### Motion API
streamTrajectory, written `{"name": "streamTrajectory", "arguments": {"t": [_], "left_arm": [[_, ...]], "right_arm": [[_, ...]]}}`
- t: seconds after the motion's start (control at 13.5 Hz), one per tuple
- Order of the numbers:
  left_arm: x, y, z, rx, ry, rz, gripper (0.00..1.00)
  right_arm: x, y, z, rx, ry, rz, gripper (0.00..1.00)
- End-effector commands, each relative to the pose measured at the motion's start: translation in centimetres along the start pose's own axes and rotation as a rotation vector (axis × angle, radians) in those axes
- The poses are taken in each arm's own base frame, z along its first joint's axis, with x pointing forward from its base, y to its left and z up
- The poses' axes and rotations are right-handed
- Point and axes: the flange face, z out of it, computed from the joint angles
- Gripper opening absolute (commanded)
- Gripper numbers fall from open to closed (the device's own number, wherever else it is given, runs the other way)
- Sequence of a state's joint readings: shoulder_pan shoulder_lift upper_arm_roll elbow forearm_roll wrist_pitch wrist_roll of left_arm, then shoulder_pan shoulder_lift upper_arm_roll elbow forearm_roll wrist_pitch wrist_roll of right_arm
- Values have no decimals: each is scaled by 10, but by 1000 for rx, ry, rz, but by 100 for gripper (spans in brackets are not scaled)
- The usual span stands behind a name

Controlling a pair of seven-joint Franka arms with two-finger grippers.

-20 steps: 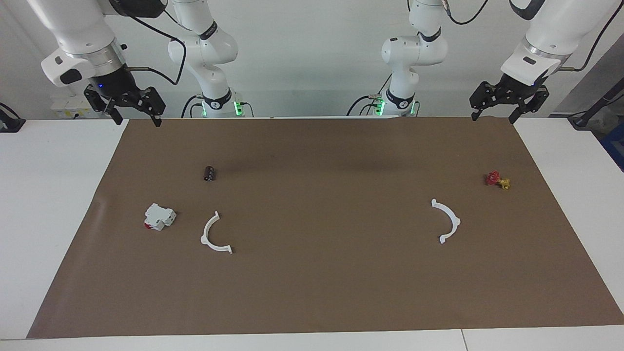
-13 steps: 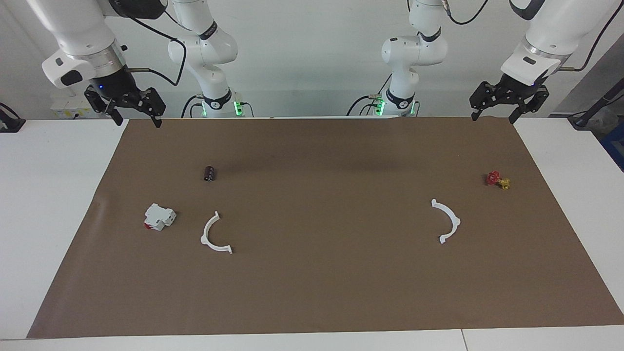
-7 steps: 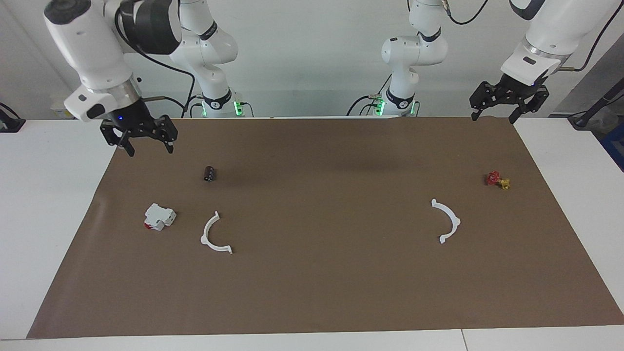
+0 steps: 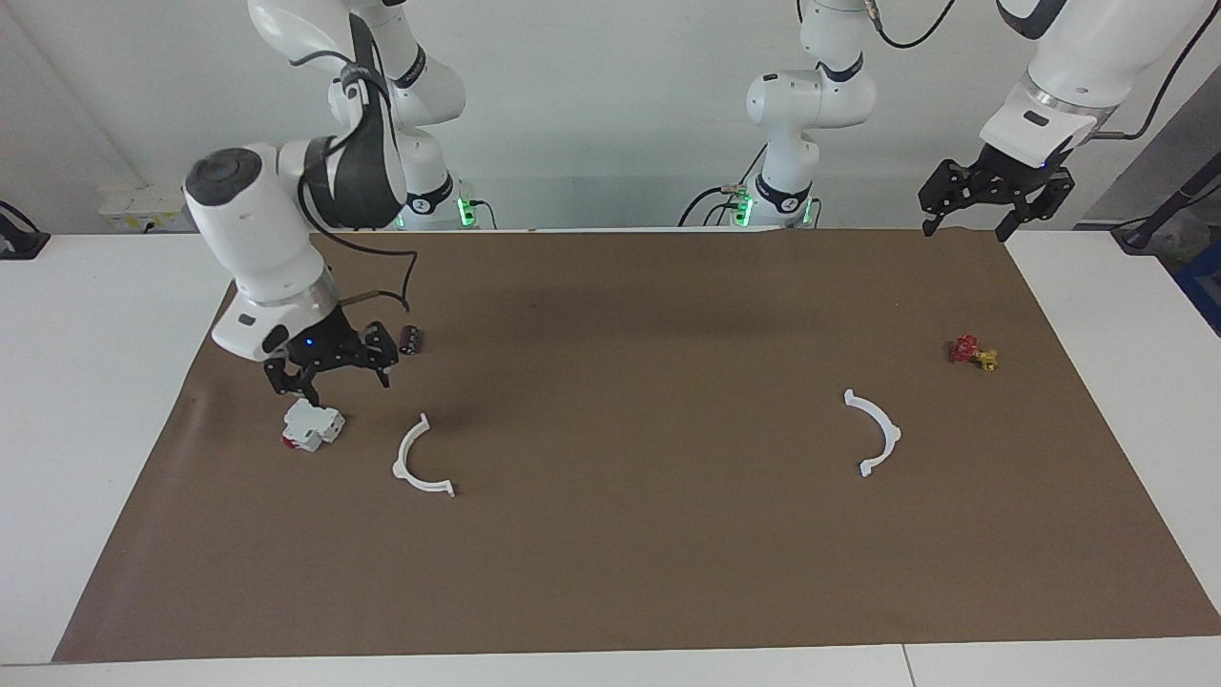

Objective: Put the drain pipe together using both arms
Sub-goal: 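Grasp the white C-shaped clamp half with the right gripper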

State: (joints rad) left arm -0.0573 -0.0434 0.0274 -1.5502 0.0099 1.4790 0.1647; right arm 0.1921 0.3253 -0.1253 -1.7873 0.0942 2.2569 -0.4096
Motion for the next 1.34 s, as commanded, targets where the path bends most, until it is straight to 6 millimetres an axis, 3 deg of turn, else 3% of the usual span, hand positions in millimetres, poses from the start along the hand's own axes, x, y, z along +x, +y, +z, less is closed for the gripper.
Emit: {"name": "streamTrajectory", "arguments": {"t": [0.0, 0.15, 0.45, 0.59, 0.74, 0.89, 1.11, 1.19, 1.26], "left_arm": [[-4, -1, -1, -7, 12, -4, 100], [-5, -1, -2, -5, 13, -4, 100], [-4, -1, -1, -7, 12, -4, 100], [-4, -1, -1, -7, 12, -4, 100], [-4, -1, -1, -7, 12, -4, 100], [-4, -1, -1, -7, 12, -4, 100], [-4, -1, -1, -5, 12, -4, 100], [-4, -1, -1, -5, 13, -4, 100], [-4, -1, -1, -7, 12, -4, 100]], "right_arm": [[9, -2, 38, 31, 29, -135, 100], [8, 8, 70, 64, 75, -177, 100], [-6, 8, 95, 99, 56, -252, 100], [-13, 21, 97, 96, 51, -243, 98], [-17, 20, 100, 93, 48, -243, 87], [-21, 22, 102, 81, 47, -249, 69], [-21, 21, 102, 83, 46, -251, 57], [-20, 20, 102, 82, 47, -252, 45], [-20, 19, 102, 84, 46, -249, 0]]}}
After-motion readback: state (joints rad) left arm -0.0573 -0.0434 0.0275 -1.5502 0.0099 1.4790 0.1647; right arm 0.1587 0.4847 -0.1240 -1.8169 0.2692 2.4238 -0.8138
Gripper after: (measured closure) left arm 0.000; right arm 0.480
